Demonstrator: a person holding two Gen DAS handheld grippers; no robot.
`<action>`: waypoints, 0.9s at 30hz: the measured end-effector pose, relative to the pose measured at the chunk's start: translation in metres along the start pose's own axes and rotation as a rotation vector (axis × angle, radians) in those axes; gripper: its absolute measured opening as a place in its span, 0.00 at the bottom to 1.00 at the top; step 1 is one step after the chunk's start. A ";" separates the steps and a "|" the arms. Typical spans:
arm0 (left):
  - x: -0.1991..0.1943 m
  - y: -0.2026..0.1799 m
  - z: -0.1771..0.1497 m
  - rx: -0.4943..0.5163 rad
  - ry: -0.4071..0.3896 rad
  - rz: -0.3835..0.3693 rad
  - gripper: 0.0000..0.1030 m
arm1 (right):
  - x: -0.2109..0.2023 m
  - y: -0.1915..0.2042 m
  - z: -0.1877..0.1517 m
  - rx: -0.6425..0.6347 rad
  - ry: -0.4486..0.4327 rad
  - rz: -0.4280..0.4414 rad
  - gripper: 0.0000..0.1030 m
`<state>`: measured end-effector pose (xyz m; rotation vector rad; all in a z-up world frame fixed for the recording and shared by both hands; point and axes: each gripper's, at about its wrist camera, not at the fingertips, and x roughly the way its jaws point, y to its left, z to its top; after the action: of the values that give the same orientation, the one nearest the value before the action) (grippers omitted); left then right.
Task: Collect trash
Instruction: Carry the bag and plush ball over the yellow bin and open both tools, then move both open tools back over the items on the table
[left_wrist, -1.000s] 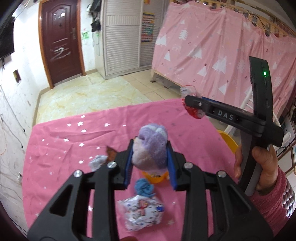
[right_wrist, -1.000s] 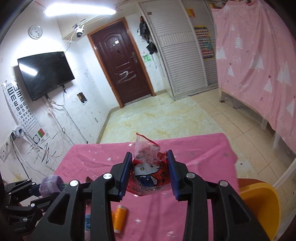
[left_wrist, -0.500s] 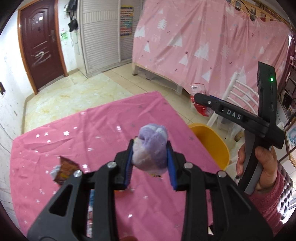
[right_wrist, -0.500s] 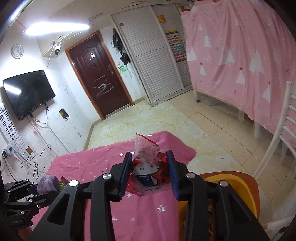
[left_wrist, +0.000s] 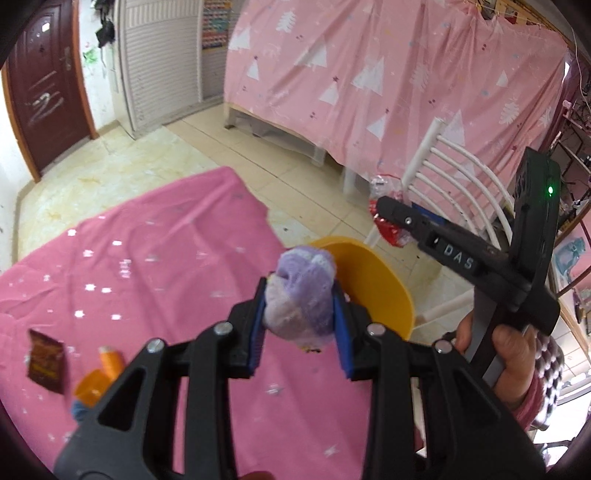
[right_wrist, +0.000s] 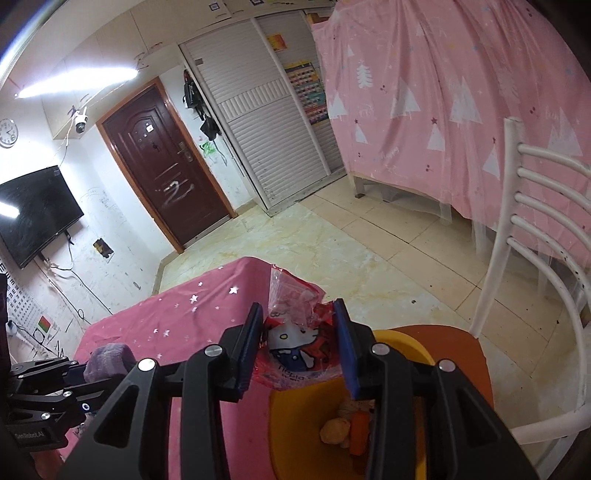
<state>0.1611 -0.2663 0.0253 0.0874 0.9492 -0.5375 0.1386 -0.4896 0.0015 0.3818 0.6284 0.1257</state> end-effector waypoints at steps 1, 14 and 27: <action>0.005 -0.005 0.001 0.003 0.009 -0.006 0.30 | 0.001 0.000 -0.001 0.005 0.002 -0.002 0.31; 0.039 -0.047 0.012 0.019 0.045 -0.039 0.39 | 0.007 -0.049 -0.022 0.084 0.060 -0.021 0.34; 0.027 -0.040 0.011 -0.013 0.006 -0.021 0.66 | 0.011 -0.046 -0.022 0.096 0.078 0.000 0.45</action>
<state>0.1627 -0.3154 0.0173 0.0672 0.9604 -0.5510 0.1339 -0.5225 -0.0388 0.4711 0.7127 0.1114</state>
